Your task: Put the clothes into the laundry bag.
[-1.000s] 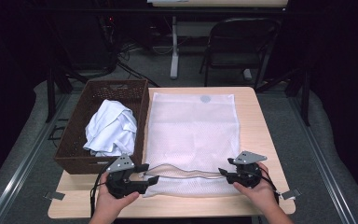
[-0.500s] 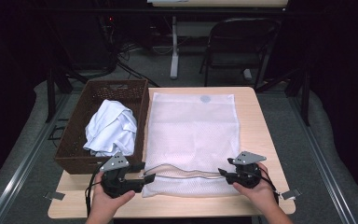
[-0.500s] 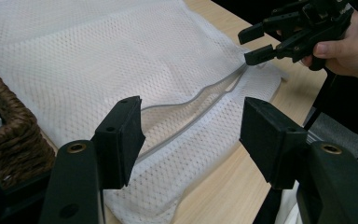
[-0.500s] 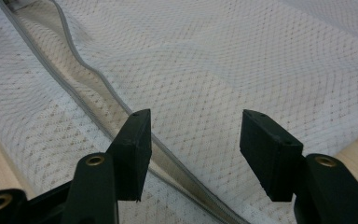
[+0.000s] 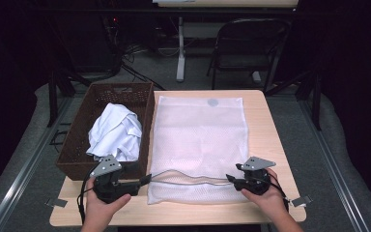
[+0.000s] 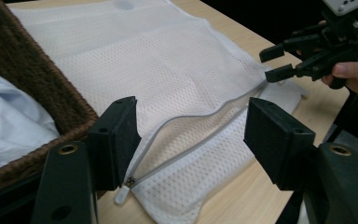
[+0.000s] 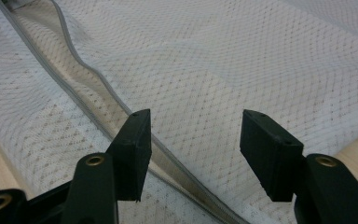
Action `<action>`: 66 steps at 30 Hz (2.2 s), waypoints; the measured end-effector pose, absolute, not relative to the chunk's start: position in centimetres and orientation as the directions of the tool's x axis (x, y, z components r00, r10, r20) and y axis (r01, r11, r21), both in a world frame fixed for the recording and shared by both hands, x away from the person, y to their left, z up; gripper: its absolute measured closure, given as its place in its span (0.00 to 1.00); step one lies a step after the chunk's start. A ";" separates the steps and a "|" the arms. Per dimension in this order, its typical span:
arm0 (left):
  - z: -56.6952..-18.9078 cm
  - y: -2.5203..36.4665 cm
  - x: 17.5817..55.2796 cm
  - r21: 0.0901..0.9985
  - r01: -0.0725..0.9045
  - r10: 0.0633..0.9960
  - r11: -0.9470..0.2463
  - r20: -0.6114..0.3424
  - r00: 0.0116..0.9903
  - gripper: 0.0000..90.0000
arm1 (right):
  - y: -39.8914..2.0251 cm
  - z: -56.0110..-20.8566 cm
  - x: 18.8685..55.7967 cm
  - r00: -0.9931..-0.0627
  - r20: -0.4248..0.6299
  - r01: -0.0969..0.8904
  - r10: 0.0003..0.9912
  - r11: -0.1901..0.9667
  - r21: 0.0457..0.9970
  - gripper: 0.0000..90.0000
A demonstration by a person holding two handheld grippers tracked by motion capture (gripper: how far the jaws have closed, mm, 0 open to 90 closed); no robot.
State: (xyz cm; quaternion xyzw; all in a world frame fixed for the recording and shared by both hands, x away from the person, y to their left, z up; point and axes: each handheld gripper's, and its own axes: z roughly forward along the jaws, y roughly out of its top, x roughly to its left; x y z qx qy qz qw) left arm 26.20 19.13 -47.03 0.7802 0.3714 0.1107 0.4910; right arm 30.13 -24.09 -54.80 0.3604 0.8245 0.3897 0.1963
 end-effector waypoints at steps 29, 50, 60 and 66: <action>-46.7 22.5 26.6 0.849 0.504 0.790 -0.158 -0.198 0.580 0.32 | -24.1 -54.9 30.2 -0.666 -0.045 0.438 0.744 0.440 0.784 0.48; -45.4 24.5 31.0 0.791 0.591 0.864 -0.159 -0.178 0.471 0.28 | -24.2 -54.9 30.1 -0.657 -0.040 0.445 0.753 0.430 0.786 0.48; -43.9 24.7 33.7 0.766 0.616 0.892 -0.183 -0.135 0.432 0.28 | -24.2 -55.0 30.1 -0.655 -0.034 0.452 0.755 0.428 0.782 0.47; -43.1 24.8 35.3 0.740 0.645 0.902 -0.191 -0.127 0.413 0.28 | -24.2 -55.0 30.2 -0.656 -0.038 0.450 0.753 0.432 0.782 0.47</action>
